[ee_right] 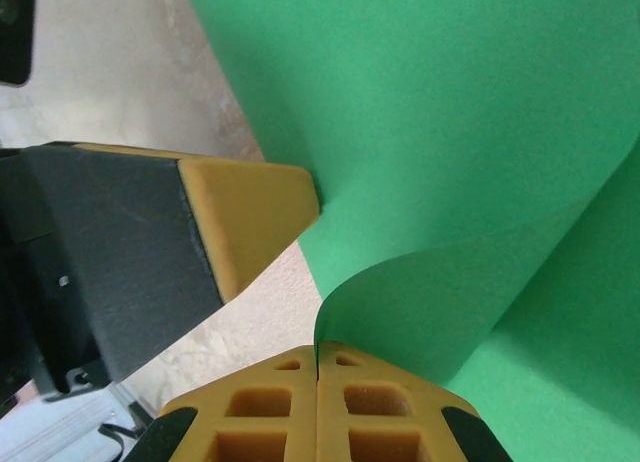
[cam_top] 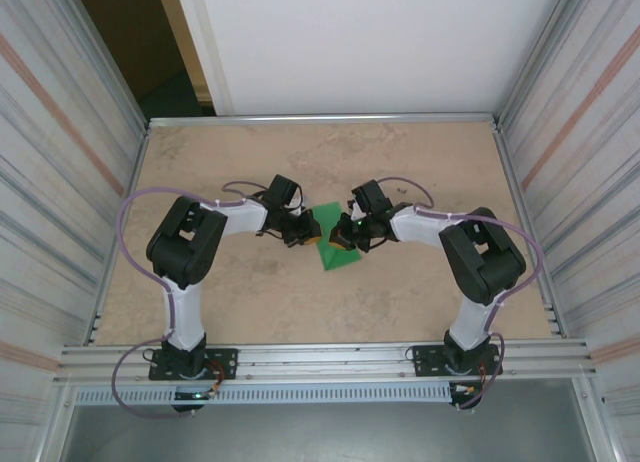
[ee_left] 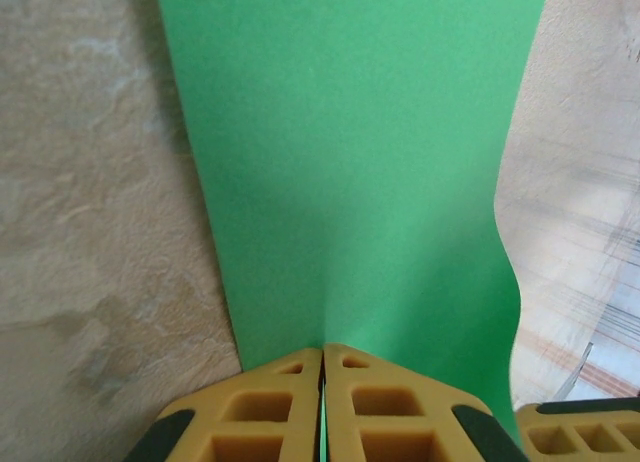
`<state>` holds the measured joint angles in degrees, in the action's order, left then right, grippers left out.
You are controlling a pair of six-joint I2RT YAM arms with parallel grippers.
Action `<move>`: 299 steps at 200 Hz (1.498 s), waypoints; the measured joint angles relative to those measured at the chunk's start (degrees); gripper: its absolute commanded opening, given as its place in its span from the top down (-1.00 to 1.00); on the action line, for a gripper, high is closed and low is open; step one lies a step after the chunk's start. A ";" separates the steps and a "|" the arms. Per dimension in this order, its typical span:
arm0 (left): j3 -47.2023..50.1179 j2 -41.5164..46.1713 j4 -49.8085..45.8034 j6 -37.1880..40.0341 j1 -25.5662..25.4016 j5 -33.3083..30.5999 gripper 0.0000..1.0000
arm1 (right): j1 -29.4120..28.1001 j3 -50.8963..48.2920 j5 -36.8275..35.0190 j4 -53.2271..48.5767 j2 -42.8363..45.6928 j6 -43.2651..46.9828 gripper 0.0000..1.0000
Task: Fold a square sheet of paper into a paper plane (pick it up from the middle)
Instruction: Fold the triangle a second time at the center of the table.
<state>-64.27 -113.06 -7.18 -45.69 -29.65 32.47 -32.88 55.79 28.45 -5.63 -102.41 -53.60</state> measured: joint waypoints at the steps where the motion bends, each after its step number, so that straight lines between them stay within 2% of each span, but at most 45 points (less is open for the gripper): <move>1: -0.02 0.00 -0.04 0.02 -0.02 0.00 0.80 | -0.04 0.00 -0.09 0.02 -0.04 0.00 1.00; 88: -5.05 0.85 -2.36 2.16 1.55 -0.07 0.78 | -0.26 0.00 -1.42 0.09 -1.42 -0.22 1.00; 129: -8.46 -2.49 -5.46 2.69 1.84 -1.46 0.80 | -0.26 0.00 -1.40 0.90 -1.51 -0.26 1.00; 167: -9.14 -4.39 -8.02 3.10 1.90 -2.10 0.81 | -0.26 0.00 -1.20 2.23 -2.14 -0.44 1.00; 299: -9.22 -4.39 -8.33 3.54 1.90 -2.12 0.81 | -0.55 0.17 -1.01 5.62 -4.50 -1.73 1.00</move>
<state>-73.49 -117.45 -15.51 -42.15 -27.75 30.35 -33.43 55.96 27.44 -0.01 -106.91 -55.33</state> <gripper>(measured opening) 0.094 0.044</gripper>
